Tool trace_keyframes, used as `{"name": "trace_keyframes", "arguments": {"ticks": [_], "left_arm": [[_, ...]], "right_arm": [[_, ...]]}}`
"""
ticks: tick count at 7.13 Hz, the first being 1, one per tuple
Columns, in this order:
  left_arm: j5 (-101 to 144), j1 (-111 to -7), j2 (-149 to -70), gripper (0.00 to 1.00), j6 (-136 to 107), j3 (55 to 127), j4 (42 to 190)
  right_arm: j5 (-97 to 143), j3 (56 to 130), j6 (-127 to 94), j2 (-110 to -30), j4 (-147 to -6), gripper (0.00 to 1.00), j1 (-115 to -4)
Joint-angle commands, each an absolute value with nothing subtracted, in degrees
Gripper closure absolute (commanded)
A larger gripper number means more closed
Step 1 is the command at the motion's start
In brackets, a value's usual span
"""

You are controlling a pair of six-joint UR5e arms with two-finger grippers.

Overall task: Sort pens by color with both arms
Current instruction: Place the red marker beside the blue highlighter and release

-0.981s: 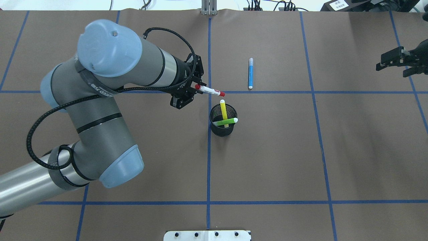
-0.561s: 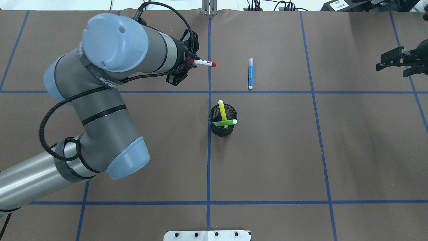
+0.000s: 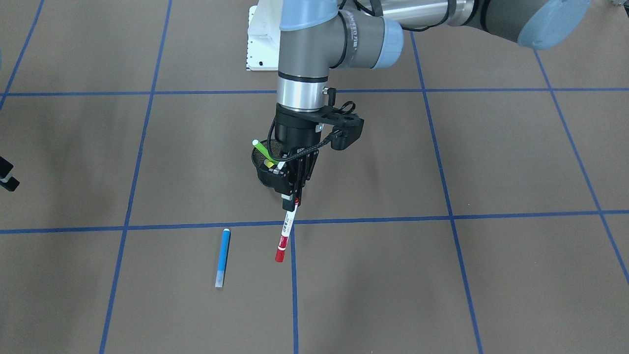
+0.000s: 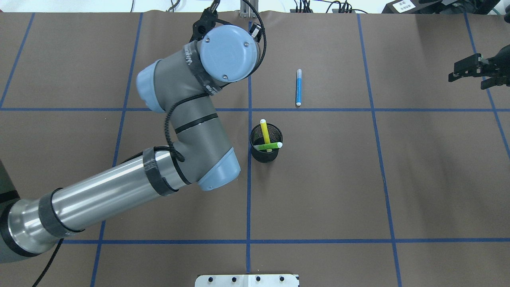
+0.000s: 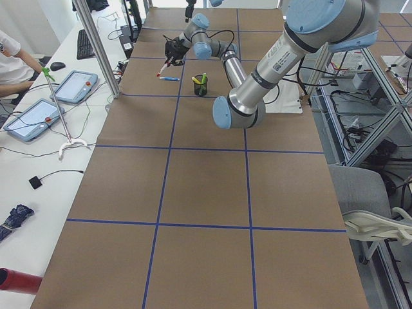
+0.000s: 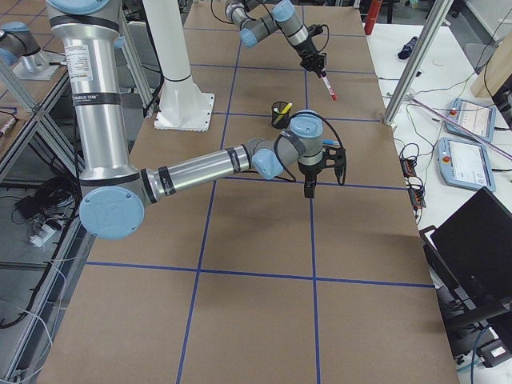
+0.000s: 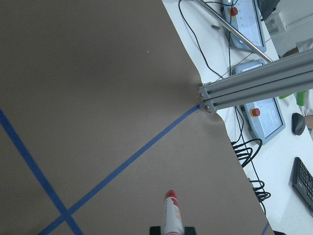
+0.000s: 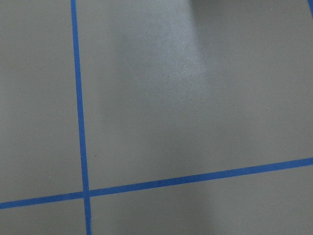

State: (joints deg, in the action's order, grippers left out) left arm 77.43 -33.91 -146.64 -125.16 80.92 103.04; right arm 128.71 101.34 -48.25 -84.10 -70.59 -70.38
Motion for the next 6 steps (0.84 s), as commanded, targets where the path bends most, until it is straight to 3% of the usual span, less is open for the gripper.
{"name": "trace_keyframes", "arguments": {"ticks": [1, 2, 6], "left_arm": [[69.4, -31.2, -150.9, 1.0, -125.5, 67.3, 114.0], [69.0, -30.8, -153.4, 1.0, -125.6, 62.6, 115.6], [68.3, -29.4, -153.5, 1.0, -125.3, 58.9, 115.9]], "right_arm": [[128.4, 101.4, -48.3, -84.0, -70.6, 0.0, -70.4], [128.3, 101.8, -48.6, -84.1, -70.6, 0.0, -70.4], [128.2, 102.1, -48.8, -84.3, -70.6, 0.0, -70.4]]}}
